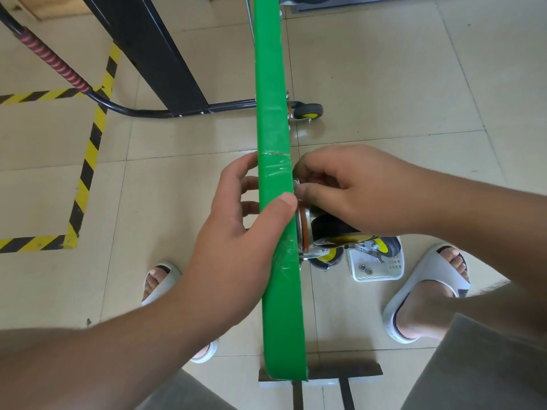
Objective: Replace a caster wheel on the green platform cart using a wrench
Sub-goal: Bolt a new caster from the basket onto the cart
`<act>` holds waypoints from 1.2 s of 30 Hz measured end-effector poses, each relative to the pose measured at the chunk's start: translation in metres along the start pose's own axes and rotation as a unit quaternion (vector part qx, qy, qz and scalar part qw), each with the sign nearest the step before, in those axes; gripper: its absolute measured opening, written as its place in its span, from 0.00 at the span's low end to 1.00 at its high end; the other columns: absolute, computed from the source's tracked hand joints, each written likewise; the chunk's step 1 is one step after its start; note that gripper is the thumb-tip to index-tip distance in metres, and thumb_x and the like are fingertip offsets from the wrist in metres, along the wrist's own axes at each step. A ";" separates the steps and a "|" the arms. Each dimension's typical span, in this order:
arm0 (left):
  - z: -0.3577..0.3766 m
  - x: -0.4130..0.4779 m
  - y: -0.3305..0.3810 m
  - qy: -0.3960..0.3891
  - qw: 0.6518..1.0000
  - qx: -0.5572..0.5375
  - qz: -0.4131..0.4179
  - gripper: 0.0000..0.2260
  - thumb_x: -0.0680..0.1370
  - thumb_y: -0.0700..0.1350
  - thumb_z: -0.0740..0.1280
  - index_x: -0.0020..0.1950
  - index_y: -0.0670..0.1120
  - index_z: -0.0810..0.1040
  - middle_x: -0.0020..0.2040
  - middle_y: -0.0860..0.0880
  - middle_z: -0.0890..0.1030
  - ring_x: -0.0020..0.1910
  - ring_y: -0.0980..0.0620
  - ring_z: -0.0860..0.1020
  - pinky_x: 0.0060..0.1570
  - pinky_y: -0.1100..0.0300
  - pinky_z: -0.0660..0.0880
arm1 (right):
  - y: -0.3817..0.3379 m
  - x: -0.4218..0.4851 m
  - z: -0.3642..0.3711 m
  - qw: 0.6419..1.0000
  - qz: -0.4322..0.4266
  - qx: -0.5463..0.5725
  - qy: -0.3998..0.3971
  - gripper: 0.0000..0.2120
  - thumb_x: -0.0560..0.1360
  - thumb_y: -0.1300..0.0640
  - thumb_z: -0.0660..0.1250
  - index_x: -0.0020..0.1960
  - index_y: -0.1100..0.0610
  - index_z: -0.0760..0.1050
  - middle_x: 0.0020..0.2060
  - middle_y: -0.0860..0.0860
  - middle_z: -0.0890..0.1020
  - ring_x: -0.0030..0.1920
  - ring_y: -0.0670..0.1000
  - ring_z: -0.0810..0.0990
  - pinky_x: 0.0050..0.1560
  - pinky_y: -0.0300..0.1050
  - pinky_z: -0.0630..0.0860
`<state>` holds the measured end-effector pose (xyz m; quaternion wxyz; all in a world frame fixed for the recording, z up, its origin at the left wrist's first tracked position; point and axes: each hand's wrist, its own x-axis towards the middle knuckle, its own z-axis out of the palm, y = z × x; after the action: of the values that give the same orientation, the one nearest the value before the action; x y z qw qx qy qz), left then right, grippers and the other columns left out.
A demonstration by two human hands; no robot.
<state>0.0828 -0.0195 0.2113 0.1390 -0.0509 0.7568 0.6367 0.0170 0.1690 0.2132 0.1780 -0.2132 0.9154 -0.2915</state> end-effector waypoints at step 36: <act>-0.001 0.000 0.003 -0.008 1.000 0.009 -0.007 0.22 0.75 0.60 0.65 0.69 0.71 0.67 0.58 0.68 0.76 0.57 0.52 0.82 0.50 0.48 0.84 | 0.002 0.003 -0.004 0.997 -0.003 0.048 0.055 0.13 0.71 0.49 0.70 0.55 0.45 0.75 0.49 0.43 0.78 0.49 0.44 0.77 0.50 0.44 0.77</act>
<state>0.0825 -0.0198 0.2143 0.1501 -0.0496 0.7609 0.6293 0.0118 0.1706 0.2141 0.1364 -0.1913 0.9081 -0.3467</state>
